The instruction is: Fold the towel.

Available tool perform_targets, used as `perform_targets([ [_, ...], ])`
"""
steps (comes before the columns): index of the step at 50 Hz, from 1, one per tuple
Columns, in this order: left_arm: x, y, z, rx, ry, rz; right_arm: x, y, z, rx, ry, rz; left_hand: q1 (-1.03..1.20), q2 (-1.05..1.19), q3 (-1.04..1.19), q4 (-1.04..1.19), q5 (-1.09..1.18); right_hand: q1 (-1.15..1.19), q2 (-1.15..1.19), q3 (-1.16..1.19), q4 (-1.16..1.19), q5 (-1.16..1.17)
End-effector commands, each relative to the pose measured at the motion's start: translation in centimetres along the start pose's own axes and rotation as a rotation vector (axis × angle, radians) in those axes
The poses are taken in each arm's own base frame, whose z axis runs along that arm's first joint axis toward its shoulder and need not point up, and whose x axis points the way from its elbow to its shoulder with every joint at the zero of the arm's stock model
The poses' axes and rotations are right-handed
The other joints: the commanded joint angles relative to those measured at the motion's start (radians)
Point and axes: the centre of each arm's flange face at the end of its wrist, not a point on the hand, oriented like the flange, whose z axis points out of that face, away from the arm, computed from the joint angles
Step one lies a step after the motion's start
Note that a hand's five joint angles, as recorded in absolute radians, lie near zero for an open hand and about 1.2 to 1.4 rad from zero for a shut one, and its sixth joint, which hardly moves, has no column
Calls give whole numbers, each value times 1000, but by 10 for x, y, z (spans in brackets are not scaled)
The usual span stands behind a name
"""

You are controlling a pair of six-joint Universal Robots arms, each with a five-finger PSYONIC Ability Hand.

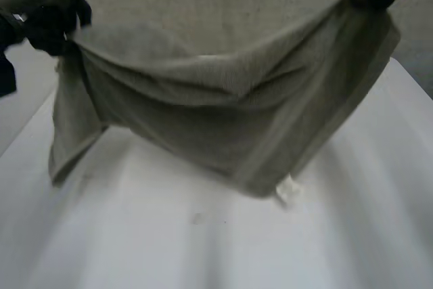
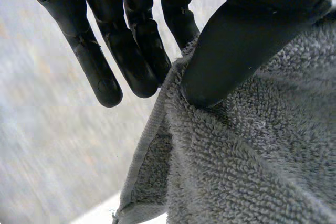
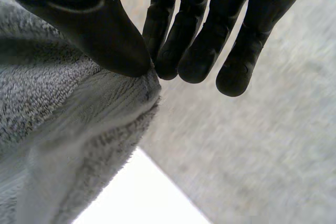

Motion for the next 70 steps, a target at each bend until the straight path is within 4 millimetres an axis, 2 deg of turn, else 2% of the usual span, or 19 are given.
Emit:
perform_targets([
  [1,-2,38,30,-169,40,-85,-3,38,29,-107,-36,4,220,179,180,179,203,60,55,54,54,57],
  [5,11,52,55,-188,102,-91,-4,65,64,-113,-43,6,220,179,180,179,203,60,55,54,54,57],
  [9,16,41,78,-91,120,-47,-3,72,93,-27,-19,-18,220,179,180,179,203,60,55,54,54,57],
  [12,25,6,97,108,138,30,7,61,116,135,42,-57,220,179,180,179,203,60,55,54,54,57],
  [14,27,-34,103,309,104,80,19,33,122,309,116,-98,220,179,180,179,203,60,55,54,54,57],
  [21,12,-75,94,526,-45,39,37,-8,106,487,216,-109,220,179,180,179,203,60,55,54,54,57],
  [26,13,-29,95,385,-63,0,29,10,100,408,184,-86,220,179,180,179,203,60,55,54,54,57],
  [28,17,13,95,262,-59,-30,17,47,103,280,135,-59,220,179,180,179,203,60,55,54,54,57],
  [31,19,35,95,203,-57,-37,8,67,102,209,100,-45,220,179,180,179,203,60,55,54,54,57],
  [33,22,56,94,150,-56,-39,-11,106,96,91,27,-40,220,179,180,179,203,60,55,54,54,57],
  [34,26,83,92,80,-51,-32,-11,106,96,90,27,-40,220,179,180,179,203,60,55,54,54,57],
  [35,26,84,92,80,-51,-32,-22,129,92,23,-15,-44,220,179,180,179,203,60,55,54,54,57],
  [37,34,138,85,-50,-39,7,-32,152,88,-45,-52,-53,220,179,180,179,203,60,55,54,54,57],
  [39,37,159,79,-104,-33,33,-51,196,76,-178,-112,-76,220,179,180,179,203,60,55,54,54,57],
  [43,49,202,57,-243,4,128,-62,234,65,-286,-147,-95,220,179,180,179,203,60,55,54,54,57],
  [45,52,208,50,-271,14,161,-60,254,56,-341,-151,-86,220,179,180,179,203,60,55,54,54,57],
  [50,58,207,31,-310,35,221,-58,264,43,-371,-142,-69,212,171,172,171,194,60,55,54,54,57],
  [57,65,181,7,-302,49,234,-49,263,32,-341,-104,-66,-613,-653,-653,-654,-630,60,55,54,54,57],
  [70,55,155,19,-183,6,287,-39,271,31,-307,-96,-53,-608,-648,-648,-648,-625,60,55,54,54,57],
])
